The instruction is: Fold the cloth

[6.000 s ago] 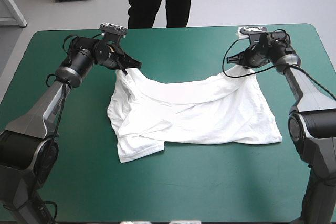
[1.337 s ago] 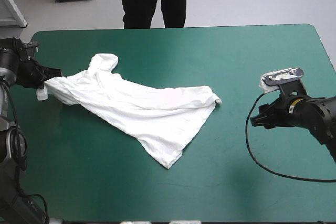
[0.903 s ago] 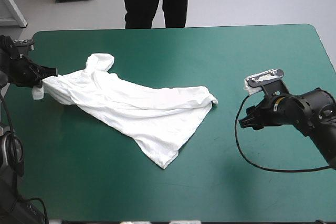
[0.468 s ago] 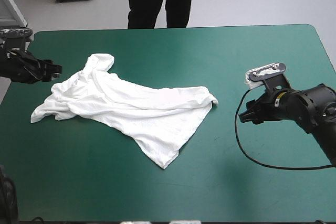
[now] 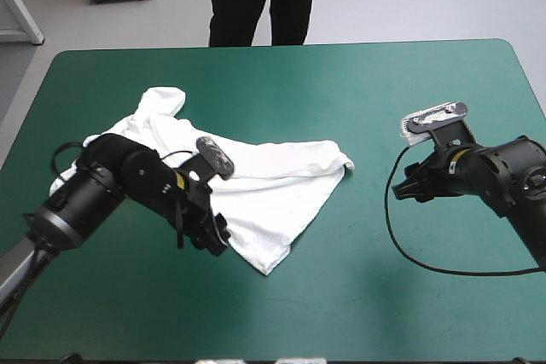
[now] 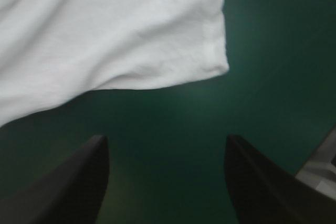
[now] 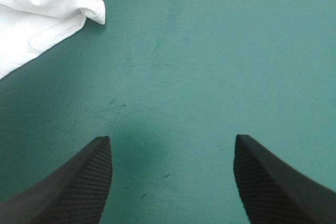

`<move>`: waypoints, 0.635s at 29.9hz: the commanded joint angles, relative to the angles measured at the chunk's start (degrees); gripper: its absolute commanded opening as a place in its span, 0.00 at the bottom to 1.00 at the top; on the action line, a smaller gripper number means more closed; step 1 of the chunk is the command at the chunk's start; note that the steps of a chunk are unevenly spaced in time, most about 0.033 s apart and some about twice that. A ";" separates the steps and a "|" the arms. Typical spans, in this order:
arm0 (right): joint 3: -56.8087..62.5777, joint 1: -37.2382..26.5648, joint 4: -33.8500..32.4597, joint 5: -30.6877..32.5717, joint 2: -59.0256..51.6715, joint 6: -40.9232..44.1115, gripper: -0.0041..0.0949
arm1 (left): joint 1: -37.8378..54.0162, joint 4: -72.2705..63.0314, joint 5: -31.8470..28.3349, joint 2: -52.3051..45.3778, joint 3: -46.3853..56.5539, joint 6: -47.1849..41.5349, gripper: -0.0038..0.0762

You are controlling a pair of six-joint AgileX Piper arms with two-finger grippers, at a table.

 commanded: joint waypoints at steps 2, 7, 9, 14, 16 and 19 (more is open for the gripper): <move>-2.17 0.02 -1.67 -1.97 -0.40 0.00 0.68 | -5.99 -0.19 1.96 2.99 0.59 0.03 0.63; -2.19 0.02 -2.74 -2.41 0.65 -0.30 0.68 | -9.38 -1.58 -1.23 7.86 0.59 2.91 0.63; -2.28 0.02 -3.36 -2.68 1.27 0.00 0.68 | -10.70 -1.89 -2.91 9.64 0.73 3.01 0.63; -2.32 0.02 -3.83 -3.27 3.63 -0.30 0.68 | -12.87 -2.62 -6.88 13.40 0.96 4.39 0.63; -2.32 0.02 -3.86 -3.57 4.89 -0.30 0.68 | -12.87 -2.18 -8.46 15.07 1.08 4.40 0.63; -2.32 0.02 -3.86 -4.51 6.76 -0.30 0.68 | -12.87 -1.87 -9.06 17.33 1.83 4.51 0.63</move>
